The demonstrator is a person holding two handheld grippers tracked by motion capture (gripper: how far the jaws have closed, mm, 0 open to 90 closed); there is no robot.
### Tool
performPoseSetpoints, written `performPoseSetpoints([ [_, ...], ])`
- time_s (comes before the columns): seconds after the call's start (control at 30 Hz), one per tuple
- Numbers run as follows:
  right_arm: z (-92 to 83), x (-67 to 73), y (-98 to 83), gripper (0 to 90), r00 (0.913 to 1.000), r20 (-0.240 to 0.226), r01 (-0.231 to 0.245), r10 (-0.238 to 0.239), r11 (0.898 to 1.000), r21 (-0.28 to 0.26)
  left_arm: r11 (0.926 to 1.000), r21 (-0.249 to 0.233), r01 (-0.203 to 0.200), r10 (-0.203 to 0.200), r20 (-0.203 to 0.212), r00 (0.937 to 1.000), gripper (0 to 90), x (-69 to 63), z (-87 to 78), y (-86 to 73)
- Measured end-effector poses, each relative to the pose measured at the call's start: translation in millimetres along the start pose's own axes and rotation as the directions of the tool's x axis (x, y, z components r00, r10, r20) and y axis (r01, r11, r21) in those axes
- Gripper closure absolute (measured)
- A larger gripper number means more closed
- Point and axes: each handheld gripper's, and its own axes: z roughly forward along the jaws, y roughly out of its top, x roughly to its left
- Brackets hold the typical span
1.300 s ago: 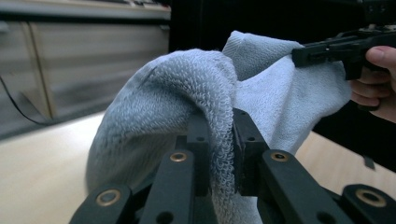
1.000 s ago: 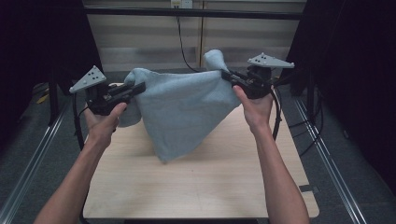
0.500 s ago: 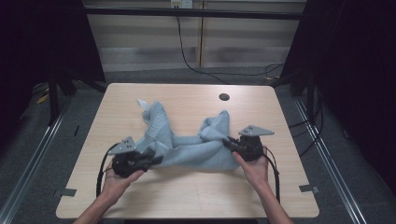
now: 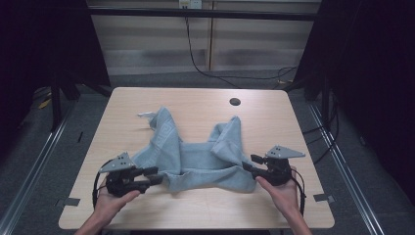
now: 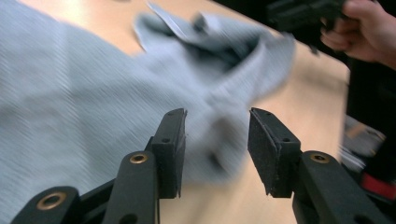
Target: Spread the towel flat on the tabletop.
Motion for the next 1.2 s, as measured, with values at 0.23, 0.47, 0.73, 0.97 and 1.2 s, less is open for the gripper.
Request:
performPoseSetpoints([
  [0.23,55.9,-19.9,27.1,43.1,0.9976,-0.069,0.0,0.003,0.999,0.035,0.9945,0.098,0.037,-0.029,-0.083,0.9961,61.2,49.7,63.7,3.1],
  [0.47,102.2,-18.0,6.6,38.5,0.9982,-0.053,0.038,-0.03,0.985,0.171,0.9855,0.17,0.003,0.011,-0.081,0.9967,61.8,44.8,60.8,-20.3],
  [0.73,104.1,-8.5,7.4,86.7,0.9973,0.0,0.073,-0.074,0.984,0.16,0.985,0.173,0.009,-0.003,-0.034,0.9994,61.8,21.1,33.5,-40.7],
  [0.97,79.8,-28.6,27.9,87.8,0.9987,0.042,0.025,-0.027,0.998,0.063,0.9856,0.168,0.022,-0.019,-0.023,0.9996,61.6,18.9,28.5,-43.6],
  [1.2,3.5,-78.2,42.1,87.9,0.9675,0.242,-0.052,0.074,0.994,-0.094,0.9831,0.182,0.021,-0.013,-0.046,0.9989,60.7,12.1,26.0,-43.4],
])
